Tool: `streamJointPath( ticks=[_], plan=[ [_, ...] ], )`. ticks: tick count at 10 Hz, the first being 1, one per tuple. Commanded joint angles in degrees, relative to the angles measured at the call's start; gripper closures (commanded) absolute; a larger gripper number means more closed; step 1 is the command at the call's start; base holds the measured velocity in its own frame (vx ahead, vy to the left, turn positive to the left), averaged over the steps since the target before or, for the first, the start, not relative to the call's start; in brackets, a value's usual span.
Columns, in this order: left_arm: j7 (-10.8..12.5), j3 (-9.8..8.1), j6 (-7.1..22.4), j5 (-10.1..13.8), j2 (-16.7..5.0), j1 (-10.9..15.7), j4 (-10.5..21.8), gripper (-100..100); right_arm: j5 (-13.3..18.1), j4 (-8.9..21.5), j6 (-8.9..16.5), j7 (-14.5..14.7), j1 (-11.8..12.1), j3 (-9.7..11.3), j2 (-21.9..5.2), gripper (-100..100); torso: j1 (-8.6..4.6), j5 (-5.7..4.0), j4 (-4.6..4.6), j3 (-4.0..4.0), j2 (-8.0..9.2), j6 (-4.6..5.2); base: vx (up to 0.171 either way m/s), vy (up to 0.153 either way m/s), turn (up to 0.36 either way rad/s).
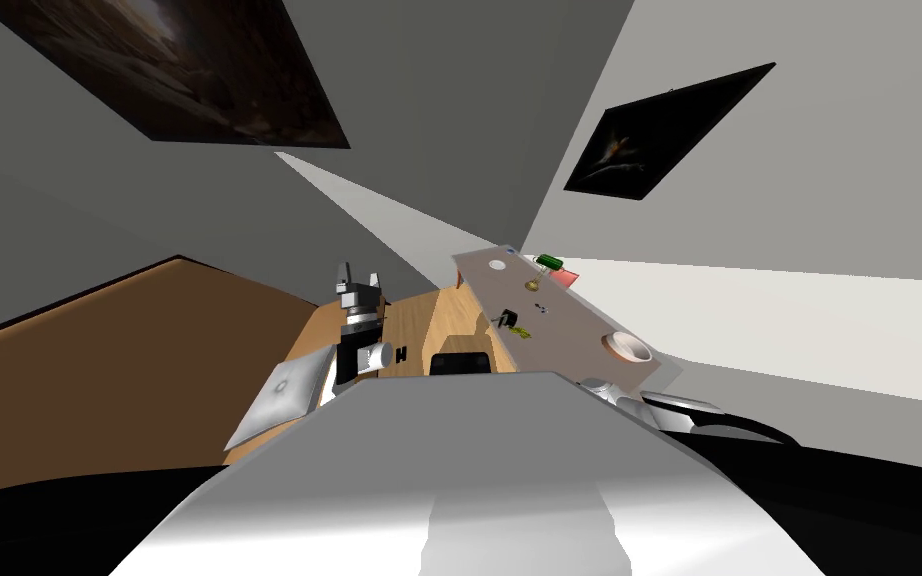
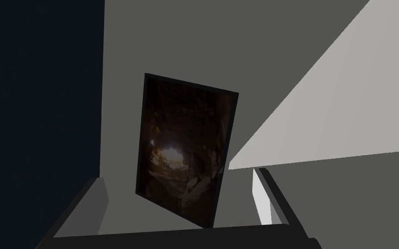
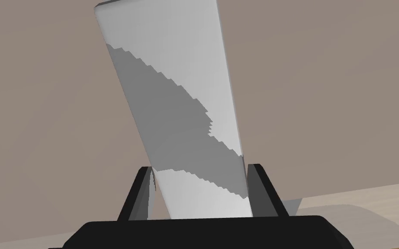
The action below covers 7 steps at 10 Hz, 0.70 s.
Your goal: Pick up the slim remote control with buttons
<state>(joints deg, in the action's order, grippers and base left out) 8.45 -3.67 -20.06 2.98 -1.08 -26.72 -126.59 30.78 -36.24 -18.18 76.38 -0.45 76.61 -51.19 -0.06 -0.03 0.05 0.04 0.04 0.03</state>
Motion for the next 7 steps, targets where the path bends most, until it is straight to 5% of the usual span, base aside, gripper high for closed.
streamJointPath(
  ticks=[1,4,5,6,7],
  plan=[
    [0.0,0.0,0.0,0.0,0.0,0.0,0.0,0,0.0,0.0,0.0,0.0,0.0,0.0,0.0,100,0.0,0.0,0.0,0.0,0.0,0.0,-0.001,-0.002,0.012],
    [0.0,0.0,0.0,0.0,0.0,0.0,0.0,0,0.04,-0.01,0.0,0.07,-0.06,0.01,0.0,100,0.0,-0.01,-0.02,0.0,0.01,0.07,0.0,0.0,0.0],
    [0.0,0.0,0.0,0.0,0.0,0.0,0.0,0,0.02,-0.01,0.0,0.06,-0.06,-0.01,0.0,0,0.0,-0.01,-0.02,0.0,0.02,0.06,0.0,0.0,0.0],
    [0.0,0.0,0.0,0.0,0.0,0.0,0.0,0,-0.29,-0.96,-0.84,0.29,-0.19,0.06,-1.72,100,0.0,-0.01,-0.02,0.0,0.02,0.06,-0.003,0.035,-0.043],
    [0.0,0.0,0.0,0.0,0.0,0.0,0.0,0,-0.46,-1.38,-1.51,0.46,-0.4,0.15,-2.75,100,0.11,0.04,-0.03,0.0,0.03,0.08,-0.001,0.069,-0.063]
  ],
)
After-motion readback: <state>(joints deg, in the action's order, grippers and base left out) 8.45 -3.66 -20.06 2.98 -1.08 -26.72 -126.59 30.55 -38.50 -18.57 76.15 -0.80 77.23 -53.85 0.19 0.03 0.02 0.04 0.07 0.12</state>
